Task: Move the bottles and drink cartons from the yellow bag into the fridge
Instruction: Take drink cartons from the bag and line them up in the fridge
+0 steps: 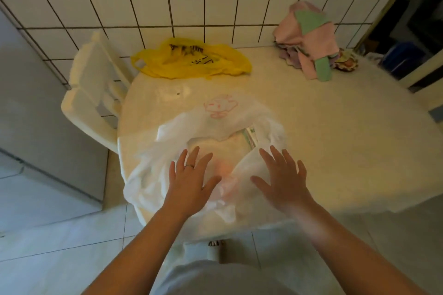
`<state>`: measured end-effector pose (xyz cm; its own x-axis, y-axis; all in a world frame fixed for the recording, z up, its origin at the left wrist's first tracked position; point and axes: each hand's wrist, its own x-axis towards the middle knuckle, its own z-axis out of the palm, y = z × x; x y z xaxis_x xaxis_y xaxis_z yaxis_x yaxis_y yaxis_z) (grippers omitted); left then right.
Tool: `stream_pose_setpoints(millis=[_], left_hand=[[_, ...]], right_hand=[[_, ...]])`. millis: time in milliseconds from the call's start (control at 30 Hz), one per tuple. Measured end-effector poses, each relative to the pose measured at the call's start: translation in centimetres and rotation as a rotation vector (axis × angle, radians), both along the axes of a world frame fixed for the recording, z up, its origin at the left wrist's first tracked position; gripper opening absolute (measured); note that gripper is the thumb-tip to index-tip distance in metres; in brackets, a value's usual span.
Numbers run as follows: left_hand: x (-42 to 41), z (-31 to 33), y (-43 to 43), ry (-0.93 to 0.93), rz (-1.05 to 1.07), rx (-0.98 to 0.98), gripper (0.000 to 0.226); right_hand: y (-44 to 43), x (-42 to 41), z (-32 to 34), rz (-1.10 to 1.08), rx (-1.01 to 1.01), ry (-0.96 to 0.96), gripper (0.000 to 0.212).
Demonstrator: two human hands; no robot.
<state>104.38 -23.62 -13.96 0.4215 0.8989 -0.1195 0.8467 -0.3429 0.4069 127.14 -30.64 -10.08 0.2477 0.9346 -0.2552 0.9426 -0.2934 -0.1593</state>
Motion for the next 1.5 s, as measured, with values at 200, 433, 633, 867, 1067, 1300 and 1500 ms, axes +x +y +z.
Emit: stream_pose_setpoints(millis=[200, 433, 633, 867, 1067, 1300, 1500], left_hand=[[1.6, -0.9, 7.5, 0.02, 0.087, 0.114, 0.055], [3.3, -1.6, 13.9, 0.054, 0.194, 0.086, 0.064], [4.6, -2.8, 17.4, 0.183, 0.279, -0.024, 0.091], [4.5, -4.3, 20.9, 0.274, 0.29, -0.043, 0.051], [4.8, -3.8, 24.2, 0.195, 0.282, -0.04, 0.023], [5.1, -4.1, 30.2, 0.098, 0.354, -0.009, 0.026], [4.6, -5.9, 34.5, 0.128, 0.325, 0.021, 0.026]], right_hand=[[7.4, 2.9, -1.6, 0.046, 0.077, -0.002, 0.075], [15.0, 5.2, -3.1, 0.162, 0.087, -0.064, 0.081], [21.0, 6.4, -4.8, 0.286, -0.021, -0.124, 0.092], [25.5, 7.2, -7.5, 0.395, 0.046, -0.231, 0.063], [28.8, 9.3, -6.8, 0.37, -0.079, 0.139, 0.031], [34.4, 9.5, -6.3, 0.307, 0.146, 0.143, 0.013], [38.1, 8.9, -8.5, 0.299, 0.129, 0.006, 0.011]])
